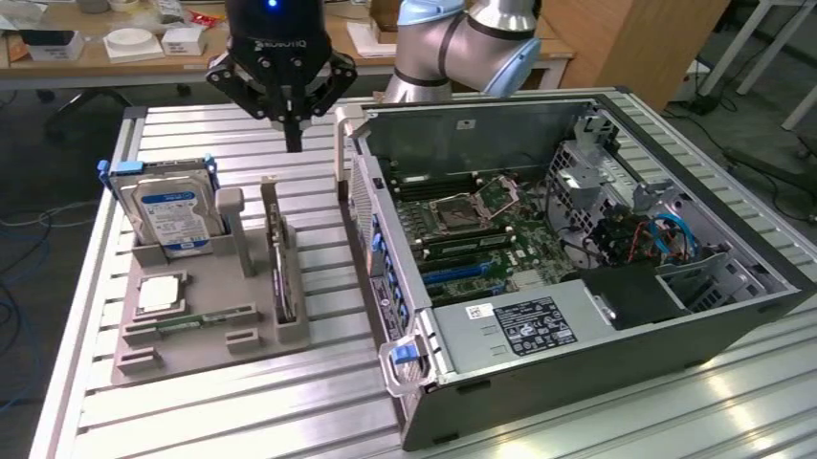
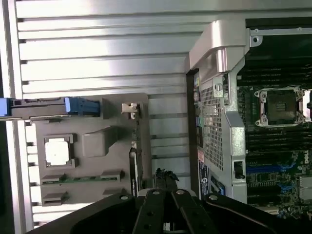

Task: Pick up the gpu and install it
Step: 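Reach for the gpu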

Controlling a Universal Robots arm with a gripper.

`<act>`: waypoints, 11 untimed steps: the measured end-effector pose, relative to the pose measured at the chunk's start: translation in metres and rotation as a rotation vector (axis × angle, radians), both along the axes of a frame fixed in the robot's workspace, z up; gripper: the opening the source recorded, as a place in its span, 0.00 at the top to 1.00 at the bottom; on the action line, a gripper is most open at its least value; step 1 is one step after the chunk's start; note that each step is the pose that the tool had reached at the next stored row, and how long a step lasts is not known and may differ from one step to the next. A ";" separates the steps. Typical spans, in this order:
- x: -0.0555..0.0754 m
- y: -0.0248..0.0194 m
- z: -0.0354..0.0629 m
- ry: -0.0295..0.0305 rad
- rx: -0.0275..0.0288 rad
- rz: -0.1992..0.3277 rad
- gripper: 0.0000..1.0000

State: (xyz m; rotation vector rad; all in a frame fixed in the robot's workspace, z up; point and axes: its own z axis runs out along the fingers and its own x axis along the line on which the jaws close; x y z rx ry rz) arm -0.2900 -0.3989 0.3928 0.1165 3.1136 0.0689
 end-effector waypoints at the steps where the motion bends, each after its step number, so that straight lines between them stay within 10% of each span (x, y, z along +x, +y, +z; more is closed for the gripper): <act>1: -0.003 0.0000 0.0000 0.0000 0.0000 0.000 0.90; 11: -0.028 0.0000 0.0000 0.0001 0.0000 0.000 0.90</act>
